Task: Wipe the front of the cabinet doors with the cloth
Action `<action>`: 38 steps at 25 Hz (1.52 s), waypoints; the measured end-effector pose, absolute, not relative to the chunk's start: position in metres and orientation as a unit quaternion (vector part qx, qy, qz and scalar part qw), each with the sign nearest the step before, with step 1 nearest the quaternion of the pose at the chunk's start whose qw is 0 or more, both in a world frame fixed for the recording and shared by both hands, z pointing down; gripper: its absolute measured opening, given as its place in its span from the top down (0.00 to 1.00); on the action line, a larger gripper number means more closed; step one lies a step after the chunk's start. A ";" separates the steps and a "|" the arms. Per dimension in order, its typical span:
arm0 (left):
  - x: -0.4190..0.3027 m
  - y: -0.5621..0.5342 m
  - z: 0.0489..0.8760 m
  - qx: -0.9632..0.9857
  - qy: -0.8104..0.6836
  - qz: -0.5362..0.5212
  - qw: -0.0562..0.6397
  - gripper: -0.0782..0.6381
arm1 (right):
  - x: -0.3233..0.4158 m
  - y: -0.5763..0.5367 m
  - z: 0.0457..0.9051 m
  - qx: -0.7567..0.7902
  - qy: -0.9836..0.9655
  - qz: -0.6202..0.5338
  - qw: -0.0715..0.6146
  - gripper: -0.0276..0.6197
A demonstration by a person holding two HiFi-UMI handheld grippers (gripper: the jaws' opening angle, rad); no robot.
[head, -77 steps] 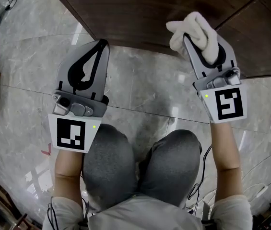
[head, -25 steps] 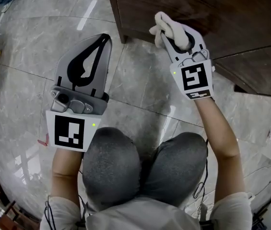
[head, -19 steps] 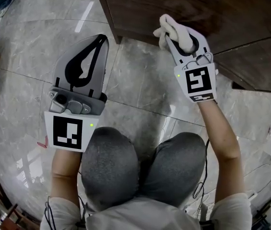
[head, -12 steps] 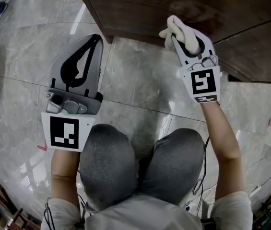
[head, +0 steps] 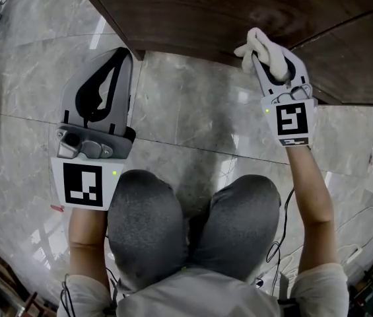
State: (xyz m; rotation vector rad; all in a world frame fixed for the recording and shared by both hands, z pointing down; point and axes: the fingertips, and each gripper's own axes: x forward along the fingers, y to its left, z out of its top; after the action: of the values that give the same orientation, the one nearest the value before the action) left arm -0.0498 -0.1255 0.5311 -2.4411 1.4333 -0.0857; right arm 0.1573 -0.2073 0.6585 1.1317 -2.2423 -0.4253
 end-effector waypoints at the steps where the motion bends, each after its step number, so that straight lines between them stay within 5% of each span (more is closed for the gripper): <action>1: -0.049 -0.126 0.532 -0.852 0.499 -0.029 0.153 0.87 | 0.161 -0.207 0.658 0.427 -0.840 -0.159 0.295 0.75; 13: -0.045 -0.133 0.545 -0.862 0.486 -0.025 0.143 0.87 | 0.212 -0.203 0.662 0.470 -0.811 -0.147 0.315 0.75; 29: -0.048 -0.157 0.555 -0.889 0.433 -0.044 0.144 0.87 | 0.165 -0.204 0.651 0.450 -0.835 -0.157 0.276 0.75; 38: -0.050 -0.139 0.466 -0.881 0.459 -0.025 0.113 0.87 | 0.129 -0.197 0.580 0.428 -0.841 -0.118 0.309 0.75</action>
State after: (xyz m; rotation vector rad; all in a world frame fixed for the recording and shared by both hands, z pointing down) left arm -0.0497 -0.1392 0.4658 -2.5835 1.3475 -0.0729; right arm 0.1292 -0.1971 0.5804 1.1303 -2.2225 -0.3130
